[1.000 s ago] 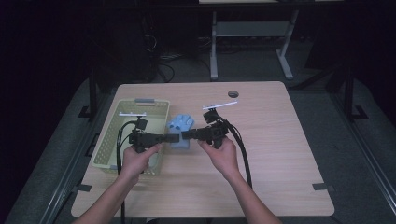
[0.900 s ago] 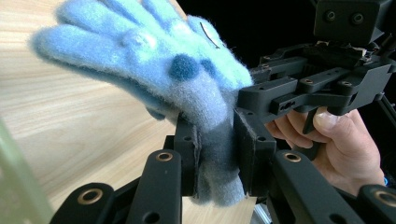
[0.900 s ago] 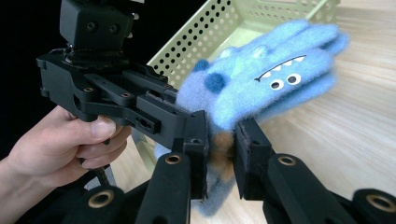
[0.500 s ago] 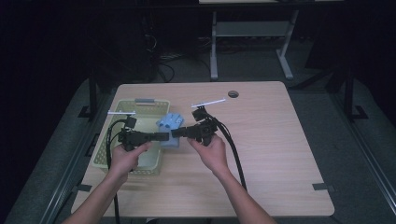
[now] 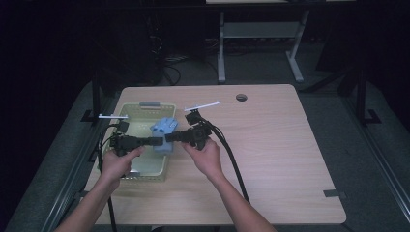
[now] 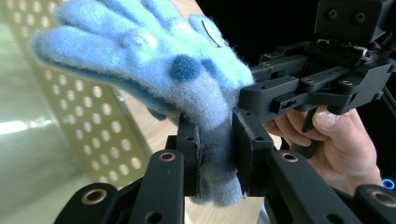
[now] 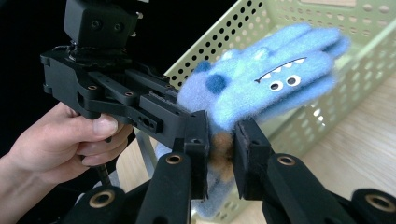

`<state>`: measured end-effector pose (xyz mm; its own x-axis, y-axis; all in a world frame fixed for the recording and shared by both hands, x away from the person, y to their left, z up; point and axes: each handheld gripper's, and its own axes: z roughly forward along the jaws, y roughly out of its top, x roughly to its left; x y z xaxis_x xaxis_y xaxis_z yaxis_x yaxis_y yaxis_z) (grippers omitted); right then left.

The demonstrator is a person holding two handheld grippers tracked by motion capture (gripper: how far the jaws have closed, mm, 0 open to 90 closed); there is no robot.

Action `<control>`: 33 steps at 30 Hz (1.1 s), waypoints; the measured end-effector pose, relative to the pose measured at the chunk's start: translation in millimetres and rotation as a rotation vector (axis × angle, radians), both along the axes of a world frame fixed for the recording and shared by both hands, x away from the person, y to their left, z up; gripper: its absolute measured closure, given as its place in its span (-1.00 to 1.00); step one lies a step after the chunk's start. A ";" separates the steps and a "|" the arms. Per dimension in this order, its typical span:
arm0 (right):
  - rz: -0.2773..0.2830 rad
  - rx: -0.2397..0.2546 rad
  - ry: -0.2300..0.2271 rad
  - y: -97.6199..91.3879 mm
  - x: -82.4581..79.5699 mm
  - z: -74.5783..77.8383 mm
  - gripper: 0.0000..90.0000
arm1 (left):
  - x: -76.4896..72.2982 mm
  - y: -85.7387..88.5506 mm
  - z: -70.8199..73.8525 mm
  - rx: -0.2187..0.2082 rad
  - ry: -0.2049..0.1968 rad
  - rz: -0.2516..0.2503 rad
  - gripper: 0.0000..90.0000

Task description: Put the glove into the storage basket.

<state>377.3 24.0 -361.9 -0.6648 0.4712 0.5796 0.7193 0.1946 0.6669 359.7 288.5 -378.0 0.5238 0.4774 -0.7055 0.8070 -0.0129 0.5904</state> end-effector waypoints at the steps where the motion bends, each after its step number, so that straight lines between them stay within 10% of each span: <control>1: 0.003 0.000 0.004 5.6 1.6 -0.7 0.71 | 0.4 4.5 -0.3 0.006 0.001 0.002 0.64; 33: 0.010 0.000 0.079 67.1 22.9 -22.2 0.72 | 7.1 57.1 -6.5 0.099 0.048 0.095 0.65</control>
<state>400.1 91.2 -384.1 -0.6215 0.4651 0.6304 0.7678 0.2018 0.6081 366.8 345.6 -384.5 0.4397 0.5917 -0.6757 0.8347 0.0084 0.5506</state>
